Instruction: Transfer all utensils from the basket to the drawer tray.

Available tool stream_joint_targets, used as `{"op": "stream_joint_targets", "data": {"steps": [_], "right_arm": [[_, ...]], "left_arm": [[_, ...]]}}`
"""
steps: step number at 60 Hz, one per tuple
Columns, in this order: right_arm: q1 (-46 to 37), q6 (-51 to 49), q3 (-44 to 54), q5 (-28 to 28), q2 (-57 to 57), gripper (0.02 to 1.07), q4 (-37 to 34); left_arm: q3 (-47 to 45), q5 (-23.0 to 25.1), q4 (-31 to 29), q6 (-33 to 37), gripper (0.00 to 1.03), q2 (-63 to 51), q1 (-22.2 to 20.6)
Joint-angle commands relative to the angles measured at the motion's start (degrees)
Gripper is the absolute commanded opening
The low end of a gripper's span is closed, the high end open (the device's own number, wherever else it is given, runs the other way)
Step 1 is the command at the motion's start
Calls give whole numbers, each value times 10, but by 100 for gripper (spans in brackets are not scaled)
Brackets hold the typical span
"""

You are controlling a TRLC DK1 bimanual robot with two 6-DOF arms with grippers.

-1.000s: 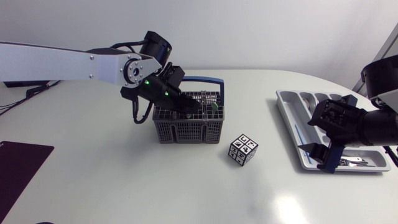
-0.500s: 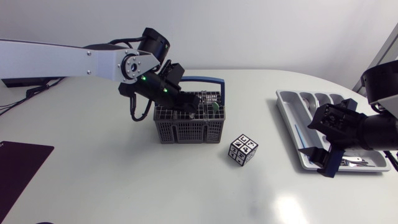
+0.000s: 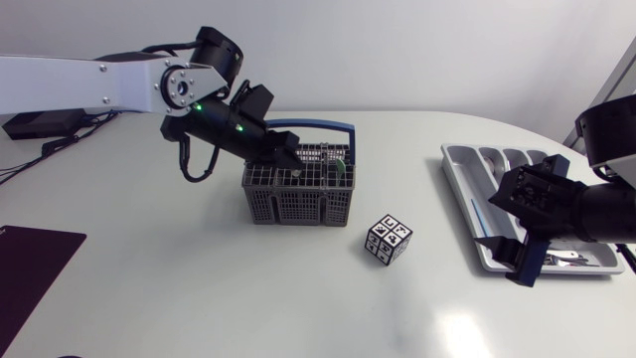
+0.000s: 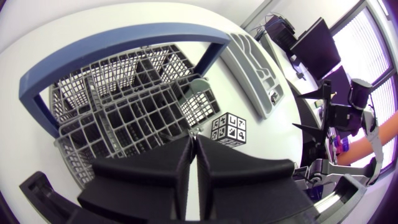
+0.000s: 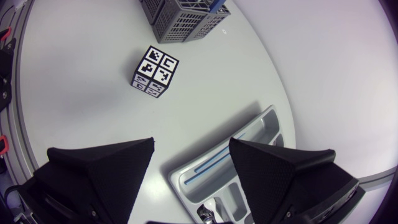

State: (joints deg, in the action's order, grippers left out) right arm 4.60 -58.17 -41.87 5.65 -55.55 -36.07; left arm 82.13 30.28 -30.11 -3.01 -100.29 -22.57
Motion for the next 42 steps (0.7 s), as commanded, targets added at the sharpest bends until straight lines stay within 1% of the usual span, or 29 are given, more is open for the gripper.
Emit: {"op": "stream_joint_targets", "data": {"steps": [1,17,29,35,40,42], "right_arm": [[11,17,13,-9,4,89,-10],[27,28,10,-13,19,89,-24],[36,39,-1,-9,32,89,-40],[41,58,-18,10,33,89,-50],[47,83,-39,45,33,89,-64],[51,96,-47,60,33,89,-67]], "left_arm": [[1,16,5,2,4,41,6],[-11,35,5,-8,4,88,5],[-13,39,-19,-1,4,128,6],[-12,43,-41,30,4,149,5],[-15,72,-64,69,4,162,-5],[-21,77,-73,89,4,168,-9]]}}
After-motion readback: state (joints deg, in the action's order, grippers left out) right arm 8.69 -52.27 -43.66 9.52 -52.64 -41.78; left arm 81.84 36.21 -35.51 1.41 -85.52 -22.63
